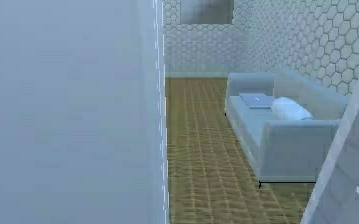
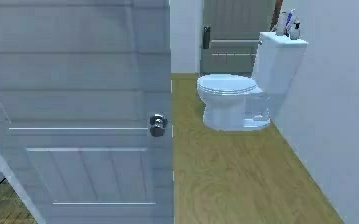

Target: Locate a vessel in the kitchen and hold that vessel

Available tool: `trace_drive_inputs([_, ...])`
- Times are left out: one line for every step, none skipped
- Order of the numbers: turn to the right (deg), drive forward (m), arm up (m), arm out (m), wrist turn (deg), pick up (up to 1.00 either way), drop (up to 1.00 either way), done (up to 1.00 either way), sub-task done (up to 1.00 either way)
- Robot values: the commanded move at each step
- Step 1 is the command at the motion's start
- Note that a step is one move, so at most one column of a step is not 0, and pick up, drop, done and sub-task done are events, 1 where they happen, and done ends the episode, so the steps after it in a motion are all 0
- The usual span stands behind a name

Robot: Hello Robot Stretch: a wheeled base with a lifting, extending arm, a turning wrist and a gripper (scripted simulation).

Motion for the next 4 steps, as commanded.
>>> trace_drive_inputs([-45.0, 0.00, 0.00, 0.00, 0.0, 0.00, 0.00, 0.00, 0.00])
trace_drive_inputs([-45.0, 0.00, 0.00, 0.00, 0.0, 0.00, 0.00, 0.00, 0.00])
trace_drive_inputs([-6.0, 0.00, 0.00, 0.00, 0.0, 0.00, 0.00, 0.00, 0.00])
trace_drive_inputs([0.0, 1.00, 0.00, 0.00, 0.0, 0.00, 0.00, 0.00, 0.00])
